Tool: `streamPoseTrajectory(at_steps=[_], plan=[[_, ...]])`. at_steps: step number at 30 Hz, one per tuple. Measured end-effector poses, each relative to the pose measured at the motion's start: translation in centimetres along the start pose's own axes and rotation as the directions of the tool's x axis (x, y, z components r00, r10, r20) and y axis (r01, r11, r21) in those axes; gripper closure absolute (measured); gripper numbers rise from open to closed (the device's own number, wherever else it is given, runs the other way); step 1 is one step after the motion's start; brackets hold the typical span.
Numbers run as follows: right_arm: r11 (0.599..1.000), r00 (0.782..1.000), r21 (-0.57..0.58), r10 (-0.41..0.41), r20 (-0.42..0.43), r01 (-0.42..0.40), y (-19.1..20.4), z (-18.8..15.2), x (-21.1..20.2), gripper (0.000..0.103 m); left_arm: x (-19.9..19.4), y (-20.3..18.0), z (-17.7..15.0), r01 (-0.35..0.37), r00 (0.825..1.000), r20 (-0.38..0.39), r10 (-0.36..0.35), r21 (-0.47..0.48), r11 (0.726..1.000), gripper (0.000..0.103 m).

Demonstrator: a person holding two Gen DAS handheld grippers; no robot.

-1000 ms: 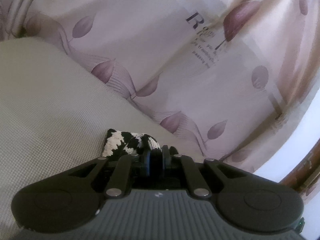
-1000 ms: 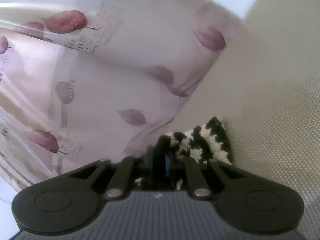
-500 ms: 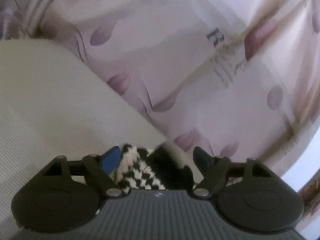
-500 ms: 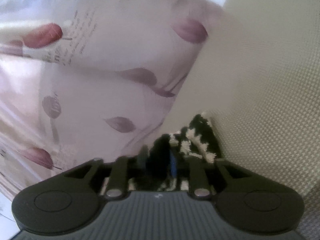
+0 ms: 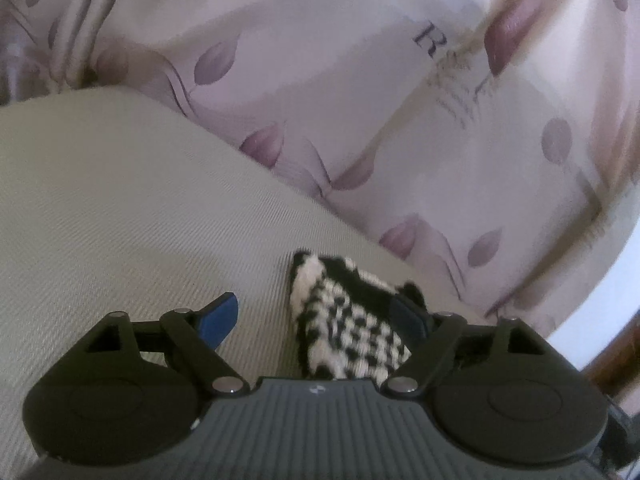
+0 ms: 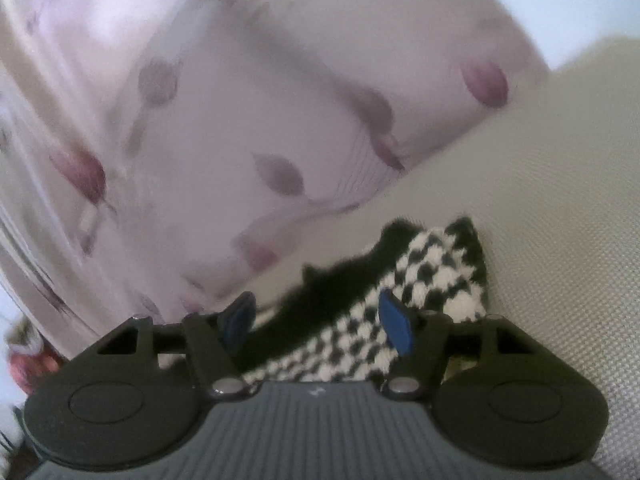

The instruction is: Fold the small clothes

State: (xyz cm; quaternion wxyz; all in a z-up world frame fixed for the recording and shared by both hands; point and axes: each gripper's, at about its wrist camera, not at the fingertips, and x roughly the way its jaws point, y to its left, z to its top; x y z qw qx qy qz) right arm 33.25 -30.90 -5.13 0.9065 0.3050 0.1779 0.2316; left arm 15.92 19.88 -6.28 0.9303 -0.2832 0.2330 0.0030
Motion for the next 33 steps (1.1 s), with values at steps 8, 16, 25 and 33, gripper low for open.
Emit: streamPoseTrajectory(at_steps=[8, 16, 25, 33], plan=[[0.966, 0.993, -0.232, -0.12, -0.018, 0.112, 1.9, -2.2, 0.9, 0.035, -0.4, -1.2, -2.5, -0.117, 0.993, 0.026, 0.114, 0.187, 0.975, 0.046], [0.793, 0.959, -0.564, -0.284, -0.006, 0.231, 6.2, -5.6, 3.4, 0.015, 0.2, -2.3, -3.9, -0.217, 0.976, 0.069, 0.206, 0.279, 0.936, 0.045], [0.758, 0.947, -0.599, -0.322, 0.003, 0.259, 6.4, -5.8, 3.4, 0.009, 0.4, -2.5, -4.0, -0.244, 0.97, 0.067, 0.234, 0.287, 0.926, 0.039], [0.778, 0.957, -0.585, -0.29, -0.01, 0.23, 6.5, -5.8, 3.6, 0.001, 0.5, -2.8, -4.1, -0.264, 0.965, 0.075, 0.253, 0.299, 0.917, 0.034]])
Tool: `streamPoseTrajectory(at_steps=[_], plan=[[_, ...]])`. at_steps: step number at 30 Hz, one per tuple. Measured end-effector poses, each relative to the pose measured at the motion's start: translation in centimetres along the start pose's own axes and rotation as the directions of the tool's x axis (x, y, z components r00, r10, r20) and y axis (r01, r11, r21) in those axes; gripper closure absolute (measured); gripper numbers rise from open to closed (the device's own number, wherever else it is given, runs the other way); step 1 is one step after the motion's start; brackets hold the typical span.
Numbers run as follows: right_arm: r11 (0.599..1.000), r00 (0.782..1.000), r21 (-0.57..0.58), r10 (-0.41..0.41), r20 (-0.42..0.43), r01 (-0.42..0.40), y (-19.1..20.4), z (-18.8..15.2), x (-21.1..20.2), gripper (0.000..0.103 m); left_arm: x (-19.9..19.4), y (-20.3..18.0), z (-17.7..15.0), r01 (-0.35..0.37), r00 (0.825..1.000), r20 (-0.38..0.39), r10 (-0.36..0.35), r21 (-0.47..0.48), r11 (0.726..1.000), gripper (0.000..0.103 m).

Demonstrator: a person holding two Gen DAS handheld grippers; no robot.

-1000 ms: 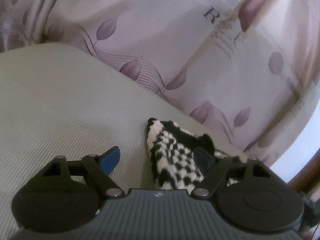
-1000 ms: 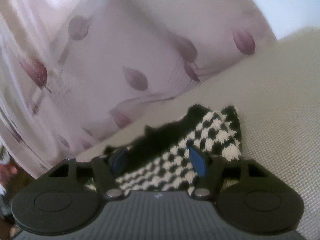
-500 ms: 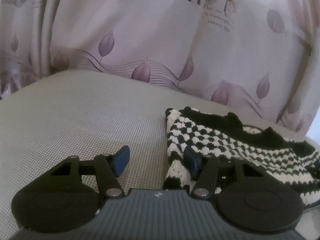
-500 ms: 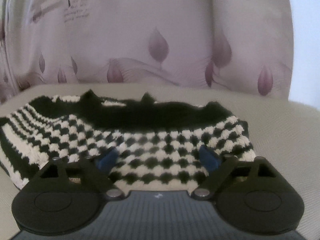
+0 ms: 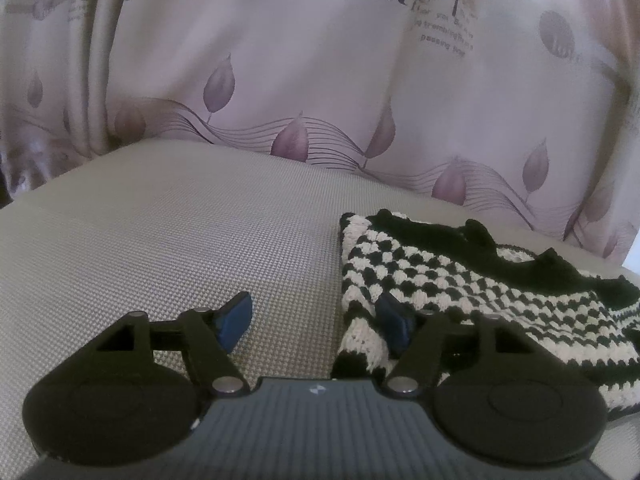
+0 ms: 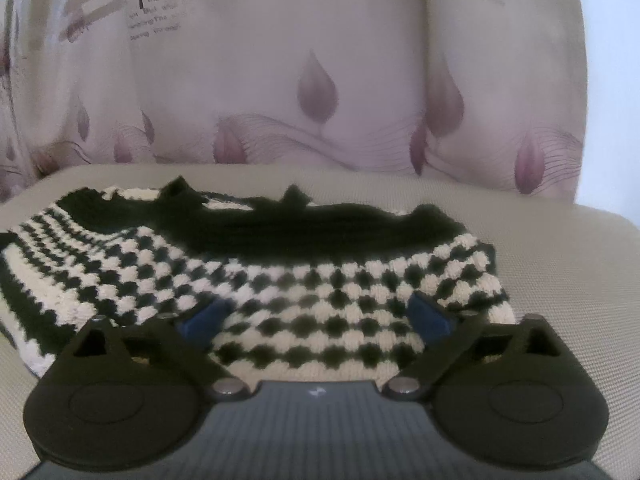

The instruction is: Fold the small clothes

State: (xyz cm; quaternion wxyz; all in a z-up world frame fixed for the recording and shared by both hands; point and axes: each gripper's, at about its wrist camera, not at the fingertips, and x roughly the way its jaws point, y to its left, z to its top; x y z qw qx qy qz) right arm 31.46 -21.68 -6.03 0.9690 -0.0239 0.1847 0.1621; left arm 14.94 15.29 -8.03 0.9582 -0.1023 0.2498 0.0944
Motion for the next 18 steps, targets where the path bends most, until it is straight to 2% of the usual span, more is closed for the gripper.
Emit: streamPoseTrajectory(at_steps=[2, 9, 13, 18], plan=[[1.0, 1.0, 0.01, 0.016, 0.001, -0.016, -0.2, 0.0, -0.1, 0.001, 0.0, -0.1, 0.0, -0.003, 1.0, -0.001, 0.003, 0.001, 1.0, 0.032], [0.999, 1.0, -0.043, -0.024, -0.017, 0.023, 0.9, -0.1, 0.1, 0.0, 0.2, -0.4, -0.1, -0.029, 1.0, -0.004, 0.029, 0.027, 0.999, 0.026], [0.999, 0.999, -0.046, -0.025, -0.02, 0.024, 1.2, 0.0, 0.3, 0.0, 0.2, -0.9, -0.1, -0.05, 0.999, -0.001, 0.05, 0.05, 0.997, 0.02], [0.998, 0.999, -0.05, -0.027, -0.021, 0.026, 1.0, 0.0, 0.3, 0.0, 0.3, -1.5, -0.2, -0.07, 0.998, -0.002, 0.071, 0.085, 0.994, 0.018]])
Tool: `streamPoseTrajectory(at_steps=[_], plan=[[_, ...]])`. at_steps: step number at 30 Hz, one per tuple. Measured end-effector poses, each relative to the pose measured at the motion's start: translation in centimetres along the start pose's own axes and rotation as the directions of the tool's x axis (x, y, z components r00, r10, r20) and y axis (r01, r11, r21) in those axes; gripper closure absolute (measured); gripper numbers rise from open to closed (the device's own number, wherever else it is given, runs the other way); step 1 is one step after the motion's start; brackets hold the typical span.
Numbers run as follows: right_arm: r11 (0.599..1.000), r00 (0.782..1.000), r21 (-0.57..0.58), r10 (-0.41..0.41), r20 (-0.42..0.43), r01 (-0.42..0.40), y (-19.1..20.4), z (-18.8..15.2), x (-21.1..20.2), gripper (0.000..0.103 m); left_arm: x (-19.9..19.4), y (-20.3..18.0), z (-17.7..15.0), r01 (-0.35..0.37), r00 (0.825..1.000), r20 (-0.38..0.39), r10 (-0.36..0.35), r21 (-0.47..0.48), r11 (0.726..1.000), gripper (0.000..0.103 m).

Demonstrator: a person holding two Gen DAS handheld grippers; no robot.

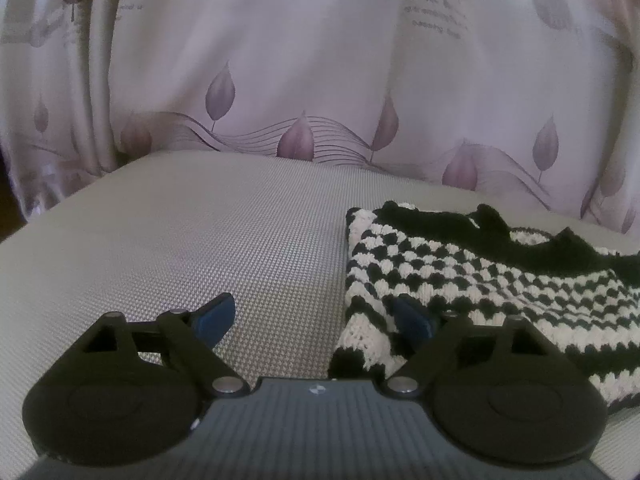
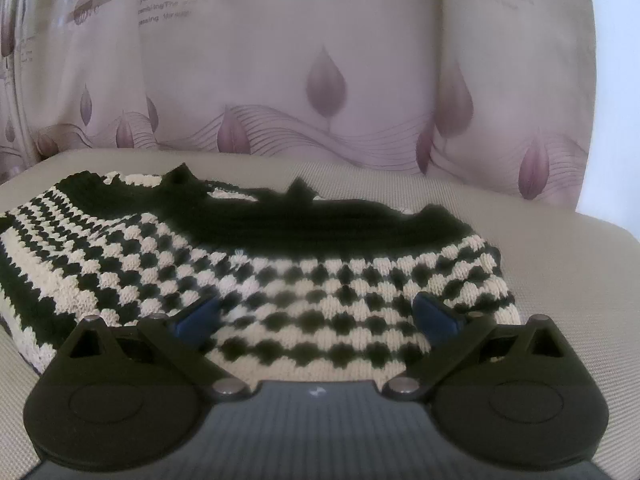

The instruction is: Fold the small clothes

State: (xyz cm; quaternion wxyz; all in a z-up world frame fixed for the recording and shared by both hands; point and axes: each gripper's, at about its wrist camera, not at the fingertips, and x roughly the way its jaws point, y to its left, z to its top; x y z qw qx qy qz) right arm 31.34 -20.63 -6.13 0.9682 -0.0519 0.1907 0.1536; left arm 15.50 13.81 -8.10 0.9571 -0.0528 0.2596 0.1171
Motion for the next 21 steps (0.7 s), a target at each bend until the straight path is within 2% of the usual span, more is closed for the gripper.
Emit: streamPoseTrajectory(at_steps=[8, 21], plan=[[1.0, 1.0, -0.003, -0.001, 0.001, 0.001, 0.02, -0.02, 0.02, 0.0, 0.04, -0.42, -0.02, -0.024, 1.0, 0.002, 0.024, 0.024, 0.999, 0.012], [1.0, 1.0, -0.002, -0.001, 0.002, 0.001, 0.04, -0.04, -0.03, 0.0, -0.01, -0.47, 0.05, -0.037, 0.999, 0.003, 0.037, 0.038, 0.999, 0.009]])
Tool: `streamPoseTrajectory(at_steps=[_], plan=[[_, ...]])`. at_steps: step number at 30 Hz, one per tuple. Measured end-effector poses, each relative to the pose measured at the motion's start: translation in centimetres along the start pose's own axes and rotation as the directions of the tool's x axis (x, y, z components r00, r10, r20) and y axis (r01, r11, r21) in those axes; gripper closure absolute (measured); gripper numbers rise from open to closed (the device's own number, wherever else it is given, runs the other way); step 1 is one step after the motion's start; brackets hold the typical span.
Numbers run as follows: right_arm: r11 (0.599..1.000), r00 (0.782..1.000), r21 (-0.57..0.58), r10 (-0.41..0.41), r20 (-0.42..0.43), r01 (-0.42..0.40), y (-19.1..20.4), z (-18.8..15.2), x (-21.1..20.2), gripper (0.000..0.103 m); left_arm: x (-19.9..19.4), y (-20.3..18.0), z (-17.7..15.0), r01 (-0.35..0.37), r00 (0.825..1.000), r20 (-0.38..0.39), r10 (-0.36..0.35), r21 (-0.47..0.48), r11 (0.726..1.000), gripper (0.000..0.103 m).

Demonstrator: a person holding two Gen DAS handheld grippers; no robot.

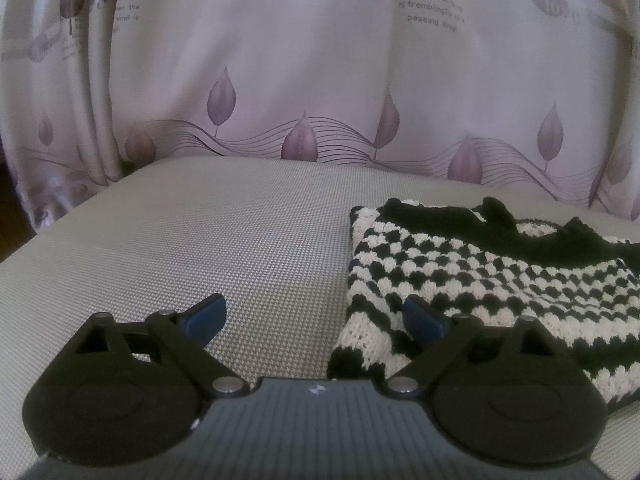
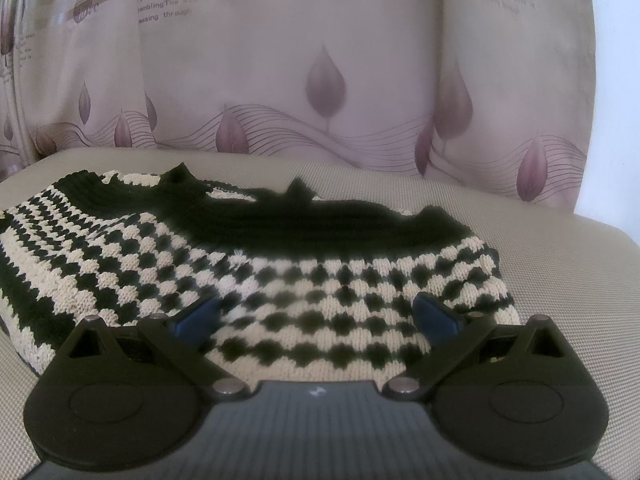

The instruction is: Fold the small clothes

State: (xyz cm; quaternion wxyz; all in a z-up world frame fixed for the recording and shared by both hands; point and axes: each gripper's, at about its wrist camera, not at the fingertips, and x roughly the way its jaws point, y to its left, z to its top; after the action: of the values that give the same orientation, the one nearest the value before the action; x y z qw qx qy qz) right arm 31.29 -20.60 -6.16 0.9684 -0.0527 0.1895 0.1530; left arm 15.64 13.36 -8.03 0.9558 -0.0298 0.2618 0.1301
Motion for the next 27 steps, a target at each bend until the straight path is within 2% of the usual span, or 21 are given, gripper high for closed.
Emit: streamPoseTrajectory(at_steps=[27], plan=[[1.0, 1.0, 0.002, 0.0, 0.006, 0.0, -0.02, 0.03, -0.1, 0.0, -0.22, -0.08, 0.05, -0.01, 1.0, 0.015, 0.01, 0.03, 0.999, 0.003]])
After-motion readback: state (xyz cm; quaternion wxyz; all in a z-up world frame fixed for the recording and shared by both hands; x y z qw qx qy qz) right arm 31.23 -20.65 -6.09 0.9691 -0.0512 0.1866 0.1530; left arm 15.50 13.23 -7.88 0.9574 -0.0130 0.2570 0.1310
